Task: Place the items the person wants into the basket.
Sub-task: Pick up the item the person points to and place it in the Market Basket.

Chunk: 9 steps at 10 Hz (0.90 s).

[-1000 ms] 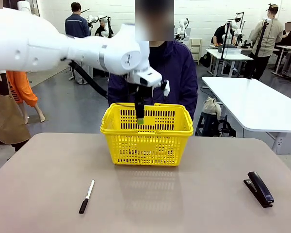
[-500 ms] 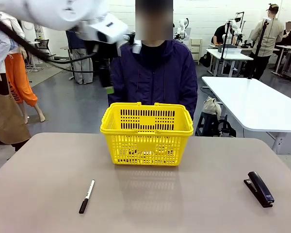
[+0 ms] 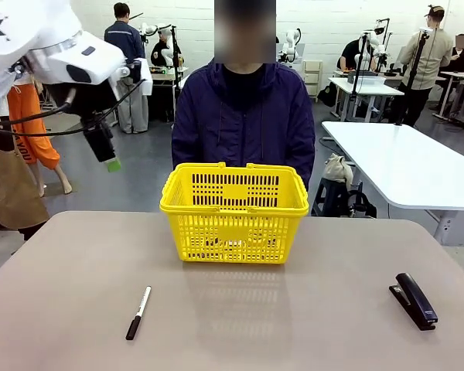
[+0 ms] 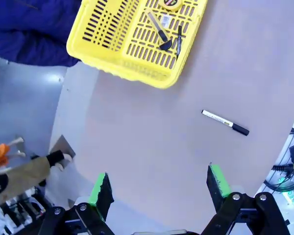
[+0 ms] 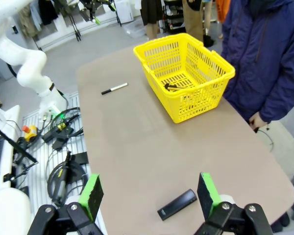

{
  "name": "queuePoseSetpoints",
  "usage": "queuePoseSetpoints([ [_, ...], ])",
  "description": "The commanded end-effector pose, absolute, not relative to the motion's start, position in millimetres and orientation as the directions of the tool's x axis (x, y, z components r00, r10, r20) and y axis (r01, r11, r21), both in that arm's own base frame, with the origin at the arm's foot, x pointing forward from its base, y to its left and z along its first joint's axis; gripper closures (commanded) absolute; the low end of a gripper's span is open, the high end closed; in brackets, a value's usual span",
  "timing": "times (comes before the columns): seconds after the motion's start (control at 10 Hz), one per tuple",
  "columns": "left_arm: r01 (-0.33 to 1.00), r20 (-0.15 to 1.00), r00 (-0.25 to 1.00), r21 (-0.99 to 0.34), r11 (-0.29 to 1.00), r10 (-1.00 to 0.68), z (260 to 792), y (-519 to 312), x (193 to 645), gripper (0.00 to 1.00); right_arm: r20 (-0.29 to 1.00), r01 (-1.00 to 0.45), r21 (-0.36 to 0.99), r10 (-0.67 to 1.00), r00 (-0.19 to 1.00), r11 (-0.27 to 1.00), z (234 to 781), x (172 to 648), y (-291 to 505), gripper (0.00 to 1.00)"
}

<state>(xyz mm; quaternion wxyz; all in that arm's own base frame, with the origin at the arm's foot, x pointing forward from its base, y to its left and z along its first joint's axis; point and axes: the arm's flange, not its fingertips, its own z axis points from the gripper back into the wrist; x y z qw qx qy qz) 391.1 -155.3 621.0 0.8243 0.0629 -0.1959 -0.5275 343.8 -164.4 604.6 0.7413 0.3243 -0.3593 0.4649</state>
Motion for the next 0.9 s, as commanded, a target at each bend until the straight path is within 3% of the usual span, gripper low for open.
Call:
queuePoseSetpoints([
  [0.0, 0.809, 0.321, 0.428, 0.280, 0.517, -0.845, 612.5, -148.1, 377.4, 0.00, 0.840, -0.928, 0.142, 0.454, 0.297, 0.344, 604.7, 343.7, -165.6, 0.00],
  [0.2, 0.776, 0.312, 0.483, 0.281, 0.565, -0.818, 620.9, -137.1, 388.1, 0.00, 0.840, -0.928, 0.142, 0.454, 0.297, 0.344, 604.7, 343.7, -165.6, 0.00],
  [0.8, 0.800, 0.293, 0.458, 0.277, 0.533, -0.839, 618.6, -134.7, 387.1, 0.00, 0.840, -0.928, 0.142, 0.454, 0.297, 0.344, 604.7, 343.7, -165.6, 0.00],
])
